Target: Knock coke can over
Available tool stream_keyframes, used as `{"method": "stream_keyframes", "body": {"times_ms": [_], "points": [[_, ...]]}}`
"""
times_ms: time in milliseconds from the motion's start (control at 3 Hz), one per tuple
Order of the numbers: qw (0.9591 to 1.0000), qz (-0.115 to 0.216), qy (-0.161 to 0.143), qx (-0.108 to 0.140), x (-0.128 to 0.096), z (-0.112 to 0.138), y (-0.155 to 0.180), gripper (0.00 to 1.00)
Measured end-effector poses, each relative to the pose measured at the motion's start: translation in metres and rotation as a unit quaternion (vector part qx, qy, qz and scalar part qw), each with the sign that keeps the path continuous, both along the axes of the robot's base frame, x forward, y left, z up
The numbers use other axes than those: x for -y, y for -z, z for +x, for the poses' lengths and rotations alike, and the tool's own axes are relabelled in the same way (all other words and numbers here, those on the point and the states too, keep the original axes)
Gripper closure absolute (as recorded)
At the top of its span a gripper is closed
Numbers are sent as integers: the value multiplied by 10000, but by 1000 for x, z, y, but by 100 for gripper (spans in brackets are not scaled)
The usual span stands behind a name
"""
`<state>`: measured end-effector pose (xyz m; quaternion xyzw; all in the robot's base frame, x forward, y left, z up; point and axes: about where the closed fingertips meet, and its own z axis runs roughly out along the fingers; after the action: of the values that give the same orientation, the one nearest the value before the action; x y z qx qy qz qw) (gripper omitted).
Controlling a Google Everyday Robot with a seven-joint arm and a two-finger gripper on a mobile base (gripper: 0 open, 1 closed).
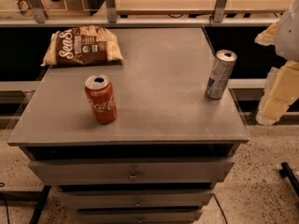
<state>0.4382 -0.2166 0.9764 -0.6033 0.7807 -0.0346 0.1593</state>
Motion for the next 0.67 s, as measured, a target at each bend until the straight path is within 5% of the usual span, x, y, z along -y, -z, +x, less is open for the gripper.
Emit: {"method": "stream_keyframes", "body": {"times_ms": [667], "points": [[9996,80,-244,72,-23,4,0,0]]}}
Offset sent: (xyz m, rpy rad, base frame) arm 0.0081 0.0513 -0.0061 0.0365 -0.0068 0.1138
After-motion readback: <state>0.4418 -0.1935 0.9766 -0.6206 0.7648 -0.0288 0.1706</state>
